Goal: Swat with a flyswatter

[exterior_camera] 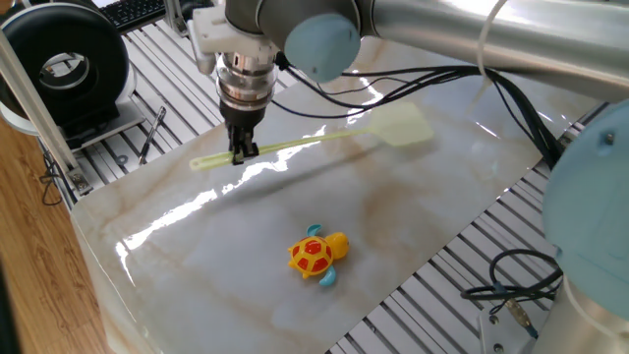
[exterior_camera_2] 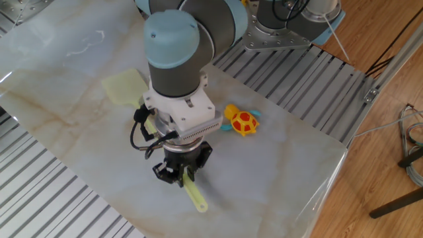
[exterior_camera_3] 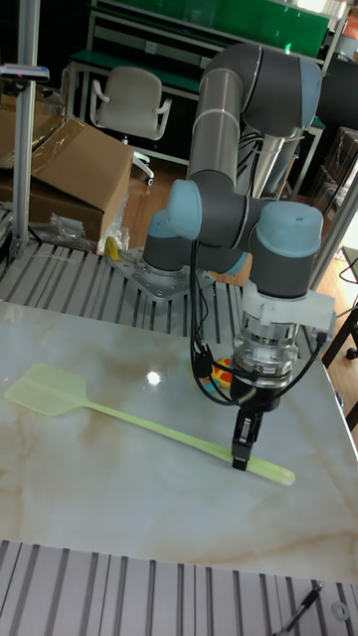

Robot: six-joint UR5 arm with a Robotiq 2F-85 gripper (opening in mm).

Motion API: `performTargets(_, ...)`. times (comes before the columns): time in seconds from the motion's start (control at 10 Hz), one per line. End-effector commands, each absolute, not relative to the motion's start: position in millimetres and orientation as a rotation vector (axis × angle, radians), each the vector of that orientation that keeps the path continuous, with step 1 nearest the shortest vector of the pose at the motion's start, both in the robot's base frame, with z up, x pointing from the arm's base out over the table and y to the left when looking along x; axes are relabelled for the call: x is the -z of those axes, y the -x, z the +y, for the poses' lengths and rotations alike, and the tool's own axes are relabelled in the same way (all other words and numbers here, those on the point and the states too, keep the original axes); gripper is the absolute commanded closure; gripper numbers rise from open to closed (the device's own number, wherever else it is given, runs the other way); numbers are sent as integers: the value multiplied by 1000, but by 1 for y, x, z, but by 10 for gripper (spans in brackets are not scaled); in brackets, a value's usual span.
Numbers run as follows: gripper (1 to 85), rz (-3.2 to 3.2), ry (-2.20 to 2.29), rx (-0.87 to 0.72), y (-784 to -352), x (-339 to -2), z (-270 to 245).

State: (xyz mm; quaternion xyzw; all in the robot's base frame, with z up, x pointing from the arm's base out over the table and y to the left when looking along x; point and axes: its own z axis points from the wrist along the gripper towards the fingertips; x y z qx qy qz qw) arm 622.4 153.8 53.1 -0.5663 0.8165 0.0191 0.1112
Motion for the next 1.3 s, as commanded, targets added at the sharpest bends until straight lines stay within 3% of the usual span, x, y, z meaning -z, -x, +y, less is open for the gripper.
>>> performTargets(0.0, 843, 2362, 1616, -112, -630, -49, 170)
performTargets(0.8, 843, 2467, 1602, -86, -612, -60, 156)
performTargets(1.2, 843, 2464, 1627, -20, -614, -48, 140)
